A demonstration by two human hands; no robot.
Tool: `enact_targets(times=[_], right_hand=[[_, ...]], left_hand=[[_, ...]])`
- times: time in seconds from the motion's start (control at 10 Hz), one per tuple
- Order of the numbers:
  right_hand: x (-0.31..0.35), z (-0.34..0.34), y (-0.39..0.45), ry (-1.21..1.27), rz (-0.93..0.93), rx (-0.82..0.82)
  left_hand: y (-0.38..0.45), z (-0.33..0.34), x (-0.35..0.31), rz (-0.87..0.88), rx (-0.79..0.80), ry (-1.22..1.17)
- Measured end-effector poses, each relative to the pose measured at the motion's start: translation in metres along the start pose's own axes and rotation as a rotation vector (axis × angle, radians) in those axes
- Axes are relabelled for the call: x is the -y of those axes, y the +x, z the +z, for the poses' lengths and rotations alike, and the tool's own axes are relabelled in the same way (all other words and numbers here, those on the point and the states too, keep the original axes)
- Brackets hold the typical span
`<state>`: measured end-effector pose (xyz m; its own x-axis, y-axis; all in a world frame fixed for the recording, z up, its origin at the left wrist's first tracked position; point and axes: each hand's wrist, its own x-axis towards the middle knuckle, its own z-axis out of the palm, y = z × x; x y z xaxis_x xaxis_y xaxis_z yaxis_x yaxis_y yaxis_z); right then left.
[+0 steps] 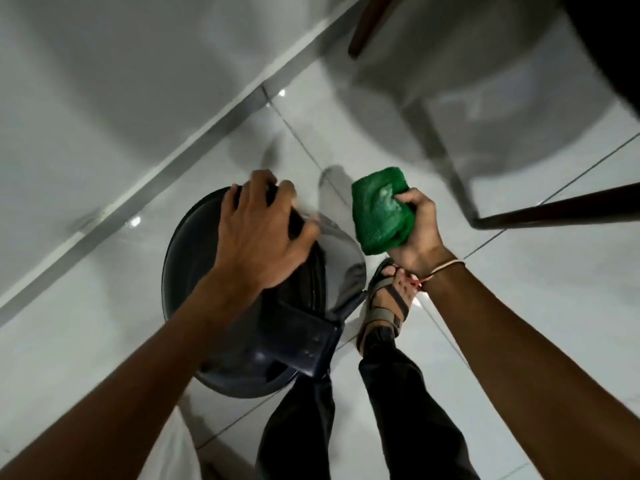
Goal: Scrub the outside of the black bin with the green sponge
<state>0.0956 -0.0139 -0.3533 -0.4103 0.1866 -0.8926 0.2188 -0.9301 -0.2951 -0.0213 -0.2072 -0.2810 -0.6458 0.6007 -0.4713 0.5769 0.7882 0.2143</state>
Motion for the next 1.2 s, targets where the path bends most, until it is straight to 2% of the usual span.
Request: enact_targets(times=[0.1, 0.2, 0.3, 0.5, 0.6, 0.7, 0.8, 0.9, 1.0, 1.1, 1.2], right_hand=[[0.035, 0.027, -0.03, 0.18, -0.029, 0.172], [0.058, 0.058, -0.048, 0.252, -0.053, 0.2], [0.086, 0.081, -0.059, 0.273, -0.106, 0.272], [0.107, 0.114, -0.07, 0.287, -0.02, 0.439], [0.102, 0.125, -0.085, 0.293, 0.024, 0.504], [0.106, 0.134, -0.111, 0.291, -0.039, 0.539], [0.145, 0.144, -0.155, 0.094, -0.465, 0.528], [0.202, 0.143, -0.196, -0.499, -1.246, 0.185], [0.25, 0.121, -0.201, -1.221, -1.599, -0.466], [0.283, 0.102, -0.193, -1.689, -1.239, -0.772], [0.289, 0.079, -0.192, -1.914, -0.933, -0.728]], left_hand=[[0.045, -0.018, 0.002, -0.217, 0.033, -0.075], [0.082, -0.034, 0.005, -0.436, 0.069, -0.192], [0.107, -0.042, 0.006, -0.544, 0.023, -0.263], [0.149, -0.05, 0.008, -0.825, -0.082, -0.417], [0.154, -0.051, 0.011, -0.863, -0.124, -0.415], [0.146, -0.051, 0.013, -0.763, -0.17, -0.367], [0.126, -0.082, -0.003, -0.462, -0.321, -0.244], [0.109, -0.131, -0.031, -0.115, -0.501, -0.083], [0.096, -0.178, -0.06, 0.097, -0.678, 0.08], [0.081, -0.239, -0.09, 0.217, -0.809, 0.205], [0.065, -0.287, -0.108, 0.281, -0.807, 0.294]])
